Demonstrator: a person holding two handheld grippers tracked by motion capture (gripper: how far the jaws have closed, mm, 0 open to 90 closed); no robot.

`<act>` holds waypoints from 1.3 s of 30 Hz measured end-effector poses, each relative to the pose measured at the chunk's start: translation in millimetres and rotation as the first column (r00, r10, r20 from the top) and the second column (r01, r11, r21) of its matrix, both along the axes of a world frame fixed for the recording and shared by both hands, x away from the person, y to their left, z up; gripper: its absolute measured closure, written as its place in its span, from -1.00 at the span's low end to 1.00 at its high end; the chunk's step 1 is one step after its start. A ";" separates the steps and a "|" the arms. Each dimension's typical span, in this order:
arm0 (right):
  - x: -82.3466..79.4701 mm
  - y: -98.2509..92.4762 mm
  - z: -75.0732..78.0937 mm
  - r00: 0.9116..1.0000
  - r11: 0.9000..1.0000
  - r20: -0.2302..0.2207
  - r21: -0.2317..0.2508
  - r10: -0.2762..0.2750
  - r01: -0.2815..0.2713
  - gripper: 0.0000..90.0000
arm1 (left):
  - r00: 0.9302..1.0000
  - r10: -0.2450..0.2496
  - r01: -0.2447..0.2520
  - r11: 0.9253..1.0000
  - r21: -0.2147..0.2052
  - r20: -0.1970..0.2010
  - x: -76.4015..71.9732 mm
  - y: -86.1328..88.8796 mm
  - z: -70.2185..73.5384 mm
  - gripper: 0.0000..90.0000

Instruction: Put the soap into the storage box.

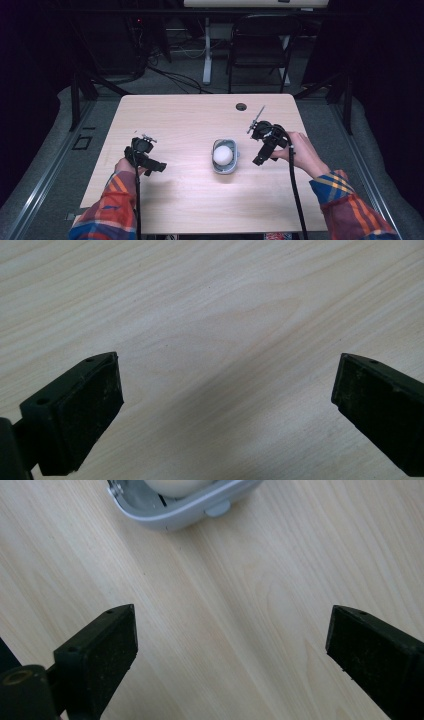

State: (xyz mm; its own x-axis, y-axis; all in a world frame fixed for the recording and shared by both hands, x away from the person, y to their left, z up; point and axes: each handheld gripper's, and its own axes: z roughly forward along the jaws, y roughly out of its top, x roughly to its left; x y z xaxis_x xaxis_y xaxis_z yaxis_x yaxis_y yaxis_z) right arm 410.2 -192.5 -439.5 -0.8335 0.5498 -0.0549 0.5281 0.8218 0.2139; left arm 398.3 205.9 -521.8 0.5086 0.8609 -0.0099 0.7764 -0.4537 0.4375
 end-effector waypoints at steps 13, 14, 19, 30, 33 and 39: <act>-17.3 -43.8 -18.5 0.998 0.998 -0.014 -0.015 -0.069 0.069 -1.00 | 1.000 0.003 -0.003 1.000 0.000 0.002 -0.3 -0.7 -0.1 -1.00; -18.3 -47.7 -20.2 0.997 0.997 -0.014 -0.012 -0.074 0.074 -1.00 | 1.000 0.002 -0.002 1.000 0.001 0.001 -0.1 -0.7 -0.2 -1.00; -24.6 -63.1 -32.8 0.995 0.995 -0.026 -0.014 -0.101 0.101 -1.00 | 1.000 0.001 -0.001 1.000 0.001 0.002 -0.2 -0.9 -0.2 -1.00; -43.0 -82.5 -67.1 0.991 0.993 -0.068 -0.037 -0.116 0.114 -0.99 | 1.000 0.001 -0.001 1.000 0.002 0.000 0.1 -0.9 -0.6 -1.00; -48.8 -86.5 -74.5 0.993 0.994 -0.064 0.042 -0.101 0.104 -0.99 | 1.000 -0.002 0.002 1.000 0.002 -0.001 0.0 -1.0 -0.5 -1.00; -50.6 -89.7 -89.1 0.990 0.994 -0.084 -0.026 -0.111 0.109 -0.96 | 1.000 -0.010 0.010 1.000 0.001 0.002 -0.5 -1.7 -0.1 -1.00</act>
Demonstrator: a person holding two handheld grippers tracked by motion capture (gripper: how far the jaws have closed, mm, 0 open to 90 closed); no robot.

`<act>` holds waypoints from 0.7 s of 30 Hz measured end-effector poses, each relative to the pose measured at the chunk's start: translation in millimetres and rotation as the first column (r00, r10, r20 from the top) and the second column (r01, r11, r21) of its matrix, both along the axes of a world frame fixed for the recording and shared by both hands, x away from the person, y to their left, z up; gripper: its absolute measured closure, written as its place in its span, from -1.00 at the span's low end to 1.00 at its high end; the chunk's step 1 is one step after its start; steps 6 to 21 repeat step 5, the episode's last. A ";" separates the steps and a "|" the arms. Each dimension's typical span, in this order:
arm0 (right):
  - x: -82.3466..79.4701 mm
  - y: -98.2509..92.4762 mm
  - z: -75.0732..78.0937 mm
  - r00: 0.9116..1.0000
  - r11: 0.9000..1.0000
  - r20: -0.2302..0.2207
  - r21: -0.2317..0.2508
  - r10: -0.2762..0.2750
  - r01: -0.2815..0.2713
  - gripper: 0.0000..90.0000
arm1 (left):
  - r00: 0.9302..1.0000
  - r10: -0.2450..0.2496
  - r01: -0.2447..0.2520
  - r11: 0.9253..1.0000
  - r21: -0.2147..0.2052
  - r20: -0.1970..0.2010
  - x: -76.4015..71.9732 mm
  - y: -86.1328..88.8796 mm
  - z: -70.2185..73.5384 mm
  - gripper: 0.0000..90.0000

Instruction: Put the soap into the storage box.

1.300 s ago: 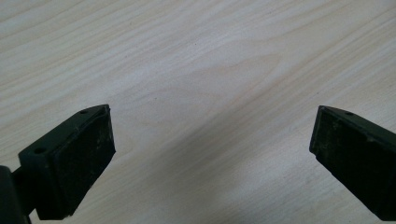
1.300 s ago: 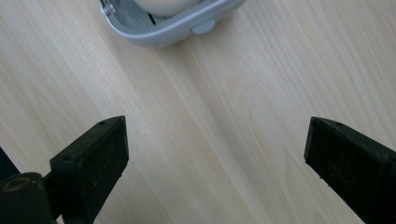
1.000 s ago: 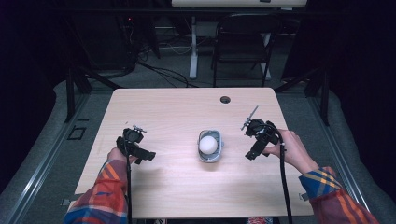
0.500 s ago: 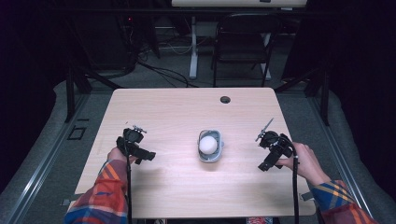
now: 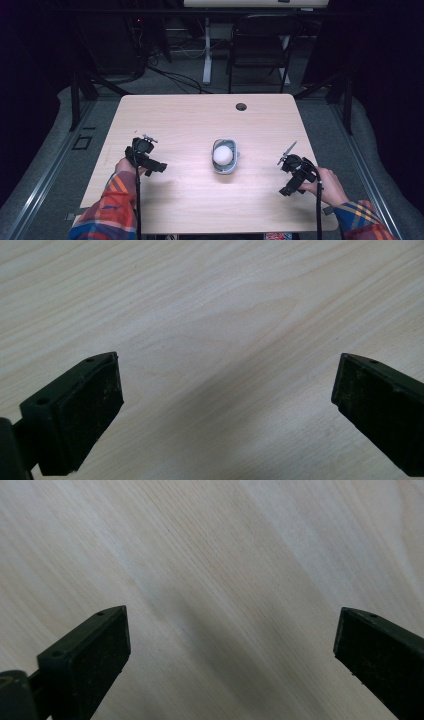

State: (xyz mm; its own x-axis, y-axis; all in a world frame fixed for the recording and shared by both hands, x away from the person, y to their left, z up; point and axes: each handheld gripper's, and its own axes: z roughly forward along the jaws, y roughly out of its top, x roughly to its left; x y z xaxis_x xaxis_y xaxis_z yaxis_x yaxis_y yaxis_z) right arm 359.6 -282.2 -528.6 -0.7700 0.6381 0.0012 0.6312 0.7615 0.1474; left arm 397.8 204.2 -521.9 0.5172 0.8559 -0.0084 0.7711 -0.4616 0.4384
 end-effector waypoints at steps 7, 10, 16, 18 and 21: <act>2.0 -1.0 0.5 1.000 1.000 0.006 0.014 -0.004 0.004 -0.92 | 1.000 0.002 -0.002 1.000 -0.001 0.001 0.5 0.3 -0.3 -1.00; 2.0 -1.0 0.5 1.000 1.000 0.006 0.014 -0.004 0.004 -0.92 | 1.000 0.002 -0.002 1.000 -0.001 0.001 0.5 0.3 -0.3 -1.00; 2.0 -1.0 0.5 1.000 1.000 0.006 0.014 -0.004 0.004 -0.92 | 1.000 0.002 -0.002 1.000 -0.001 0.001 0.5 0.3 -0.3 -1.00; 2.0 -1.0 0.5 1.000 1.000 0.006 0.014 -0.004 0.004 -0.92 | 1.000 0.002 -0.002 1.000 -0.001 0.001 0.5 0.3 -0.3 -1.00; 2.0 -1.0 0.5 1.000 1.000 0.006 0.014 -0.004 0.004 -0.92 | 1.000 0.002 -0.002 1.000 -0.001 0.001 0.5 0.3 -0.3 -1.00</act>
